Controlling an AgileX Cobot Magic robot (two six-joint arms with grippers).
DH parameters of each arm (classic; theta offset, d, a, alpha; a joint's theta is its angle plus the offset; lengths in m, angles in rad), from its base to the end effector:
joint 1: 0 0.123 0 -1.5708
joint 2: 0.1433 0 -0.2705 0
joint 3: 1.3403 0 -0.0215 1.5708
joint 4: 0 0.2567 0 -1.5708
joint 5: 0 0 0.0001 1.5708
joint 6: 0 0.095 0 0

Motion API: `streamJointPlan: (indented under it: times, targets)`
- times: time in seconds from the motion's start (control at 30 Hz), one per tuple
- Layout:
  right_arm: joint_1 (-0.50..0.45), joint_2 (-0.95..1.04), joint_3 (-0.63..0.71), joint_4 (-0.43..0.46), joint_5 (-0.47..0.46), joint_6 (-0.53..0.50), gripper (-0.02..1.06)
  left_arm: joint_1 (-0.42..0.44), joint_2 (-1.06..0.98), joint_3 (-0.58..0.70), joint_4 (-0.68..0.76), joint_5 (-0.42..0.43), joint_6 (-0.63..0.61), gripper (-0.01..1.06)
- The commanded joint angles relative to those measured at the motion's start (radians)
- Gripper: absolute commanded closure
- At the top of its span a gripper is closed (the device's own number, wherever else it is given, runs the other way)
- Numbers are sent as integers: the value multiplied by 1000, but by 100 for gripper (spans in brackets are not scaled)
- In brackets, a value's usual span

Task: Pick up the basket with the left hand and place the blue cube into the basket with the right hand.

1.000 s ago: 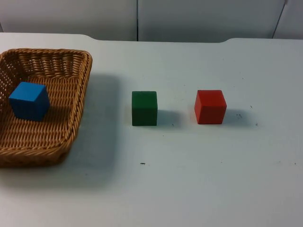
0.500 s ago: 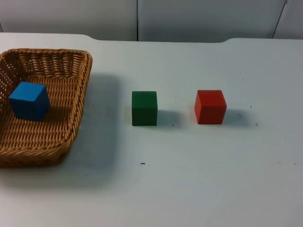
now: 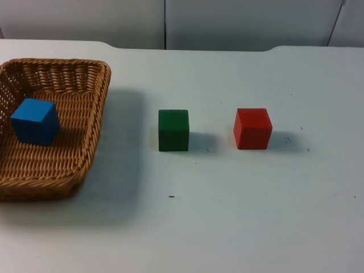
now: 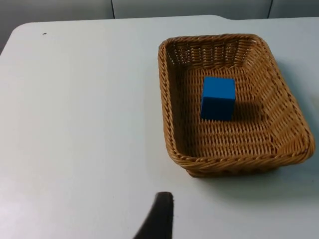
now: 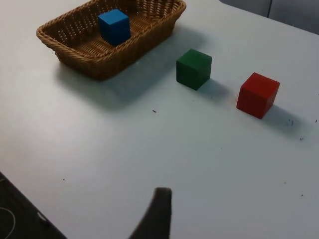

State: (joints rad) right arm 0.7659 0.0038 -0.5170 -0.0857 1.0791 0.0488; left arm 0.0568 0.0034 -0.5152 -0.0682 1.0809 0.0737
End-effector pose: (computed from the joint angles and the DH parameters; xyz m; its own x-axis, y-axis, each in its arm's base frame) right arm 0.0166 0.0060 0.2818 -0.3363 -0.3120 -0.8886 -0.6401 0.7678 -0.0273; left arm 0.0166 -0.0048 0.2811 -0.4616 0.0153 -0.8870 0.0158 0.9998 0.0090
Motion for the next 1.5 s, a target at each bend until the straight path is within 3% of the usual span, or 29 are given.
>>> streamJointPlan:
  times: [0.0, 0.13, 0.87, 1.47]
  targets:
    - [-2, -4, 9, -12, -1, 2, 16, -6, -3, 2, 3, -2, 1, 17]
    - [-2, -4, 9, -12, -1, 2, -1, -6, -3, 2, 3, -2, 1, 0]
    - [-27, -4, 9, -12, -1, 3, 0, -6, -3, 2, 3, -2, 1, 0]
    - [-599, -4, 9, -12, -1, 5, 0, -8, -3, 2, 3, -2, 1, 0]
